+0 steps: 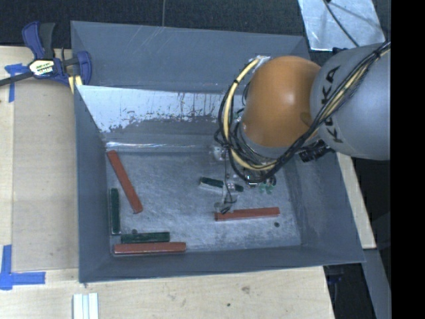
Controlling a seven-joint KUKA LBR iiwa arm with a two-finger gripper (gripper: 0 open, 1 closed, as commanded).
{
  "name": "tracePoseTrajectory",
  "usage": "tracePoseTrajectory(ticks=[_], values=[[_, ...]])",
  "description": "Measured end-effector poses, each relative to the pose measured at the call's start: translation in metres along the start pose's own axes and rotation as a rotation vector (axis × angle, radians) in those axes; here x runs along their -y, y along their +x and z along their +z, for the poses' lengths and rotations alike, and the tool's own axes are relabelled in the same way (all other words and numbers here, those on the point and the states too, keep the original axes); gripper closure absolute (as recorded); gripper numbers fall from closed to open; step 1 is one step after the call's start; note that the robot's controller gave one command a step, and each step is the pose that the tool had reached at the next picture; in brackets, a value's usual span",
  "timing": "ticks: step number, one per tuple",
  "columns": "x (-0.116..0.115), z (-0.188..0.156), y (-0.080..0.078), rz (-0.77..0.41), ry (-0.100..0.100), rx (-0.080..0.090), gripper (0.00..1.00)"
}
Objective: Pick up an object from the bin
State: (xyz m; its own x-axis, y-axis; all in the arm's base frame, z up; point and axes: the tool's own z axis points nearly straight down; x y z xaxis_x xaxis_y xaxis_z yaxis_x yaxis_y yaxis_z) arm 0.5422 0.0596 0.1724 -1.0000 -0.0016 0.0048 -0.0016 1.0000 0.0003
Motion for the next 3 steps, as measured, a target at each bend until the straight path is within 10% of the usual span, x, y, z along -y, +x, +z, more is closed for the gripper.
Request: tracePoseTrajectory(ticks=[1,2,3], values=[[0.074,0.105,-0.052,0.157,0.001,0.007,0.0],[0.071,0.1,-0.055,0.154,-0.001,0.015,1.0],[0.044,-0.04,-0.072,0.097,-0.001,0.018,1.0]])
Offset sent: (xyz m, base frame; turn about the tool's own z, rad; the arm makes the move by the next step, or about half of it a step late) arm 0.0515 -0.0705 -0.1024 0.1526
